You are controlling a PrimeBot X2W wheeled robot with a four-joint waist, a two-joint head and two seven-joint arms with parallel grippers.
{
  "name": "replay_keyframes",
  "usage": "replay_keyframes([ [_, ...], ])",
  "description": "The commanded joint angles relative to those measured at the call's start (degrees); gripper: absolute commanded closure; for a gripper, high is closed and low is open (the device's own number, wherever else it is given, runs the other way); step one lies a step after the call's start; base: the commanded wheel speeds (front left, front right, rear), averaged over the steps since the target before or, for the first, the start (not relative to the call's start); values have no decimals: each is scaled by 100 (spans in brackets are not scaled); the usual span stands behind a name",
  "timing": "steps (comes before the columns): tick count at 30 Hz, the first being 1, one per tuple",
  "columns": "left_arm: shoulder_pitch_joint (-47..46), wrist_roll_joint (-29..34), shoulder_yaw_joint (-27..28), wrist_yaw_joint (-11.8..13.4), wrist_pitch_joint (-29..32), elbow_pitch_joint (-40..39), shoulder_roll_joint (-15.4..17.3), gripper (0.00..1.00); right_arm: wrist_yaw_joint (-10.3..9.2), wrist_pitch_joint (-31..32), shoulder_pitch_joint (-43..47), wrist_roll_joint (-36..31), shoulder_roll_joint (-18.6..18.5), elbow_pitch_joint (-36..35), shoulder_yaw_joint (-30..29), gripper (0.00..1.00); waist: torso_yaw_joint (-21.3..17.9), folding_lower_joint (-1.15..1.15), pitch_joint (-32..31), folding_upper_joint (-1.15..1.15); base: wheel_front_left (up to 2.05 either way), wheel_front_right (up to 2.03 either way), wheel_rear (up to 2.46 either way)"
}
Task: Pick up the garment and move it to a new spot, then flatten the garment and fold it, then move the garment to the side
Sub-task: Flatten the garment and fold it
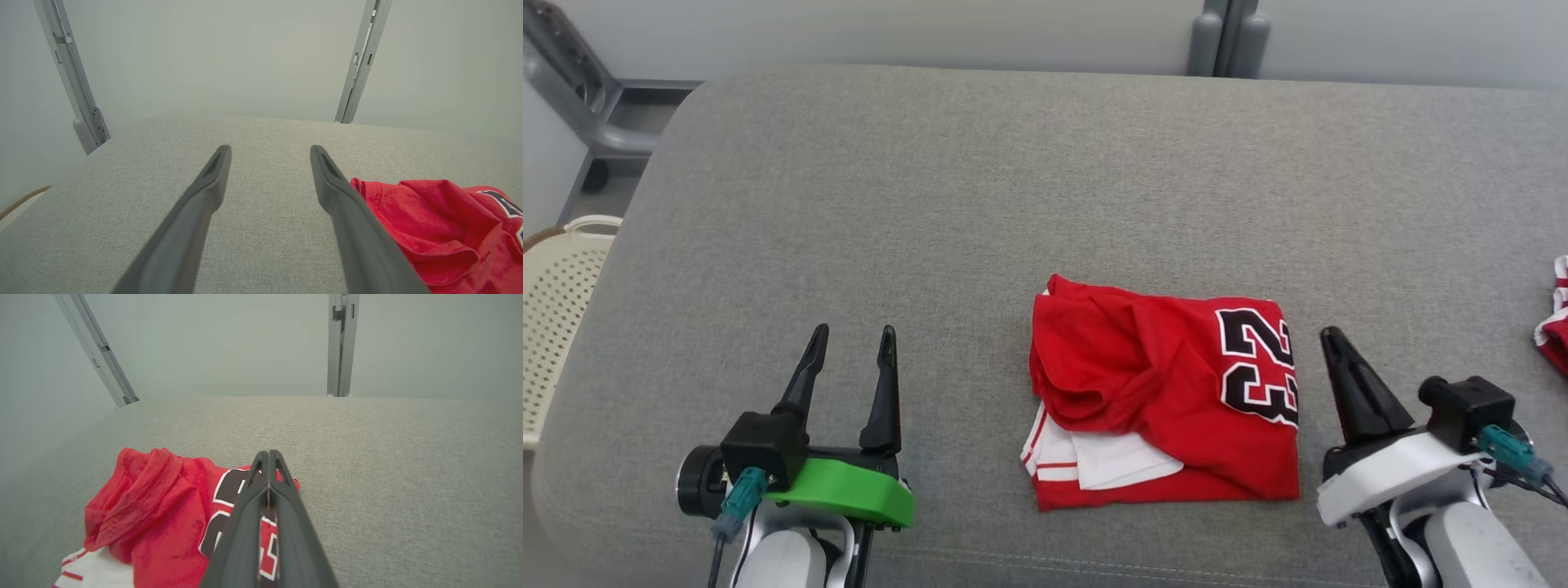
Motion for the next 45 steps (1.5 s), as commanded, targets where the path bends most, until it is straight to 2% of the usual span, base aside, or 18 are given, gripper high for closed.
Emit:
replay_keyframes([
  [1, -101, -26, -31, -5, -31, 8, -19, 0, -1, -29, -138, 79, 12, 79, 92, 100, 290, 0, 225, 0, 0, 0, 0],
  [9, -351, -101, -188, -52, -98, 85, -129, 0, -1, -188, -981, 335, 262, 1175, 766, 100, 660, 0, 576, 0, 0, 0, 0],
  [14, -516, -126, -261, -69, -123, 140, -168, 0, -1, -275, -1486, 416, 375, 1999, 1170, 100, 793, 0, 798, 0, 0, 0, 0],
  [19, -604, -142, -239, -73, -120, 121, -189, 0, -1, -369, -1946, 510, 508, 2526, 1800, 100, 866, 0, 944, 0, 0, 0, 0],
  [26, -615, -145, -197, -76, -122, 79, -208, 0, 1, -398, -2161, 460, 614, 2429, 2272, 100, 866, 0, 1025, 0, 0, 0, 0],
  [35, -621, -140, -202, -92, -123, 69, -222, 0, 0, -400, -2072, 341, 645, 2328, 3194, 100, 807, 0, 1048, 0, 0, 0, 0],
  [41, -589, -127, -193, -96, -122, 76, -224, 0, -1, -400, -2100, 746, 601, 2196, 3862, 100, 732, 0, 1025, 0, 0, 0, 0],
  [45, -558, -108, -149, -81, -123, 69, -225, 0, -1, -401, -2058, 1031, 503, 1819, 3781, 100, 654, 0, 1008, 0, 0, 0, 0],
])
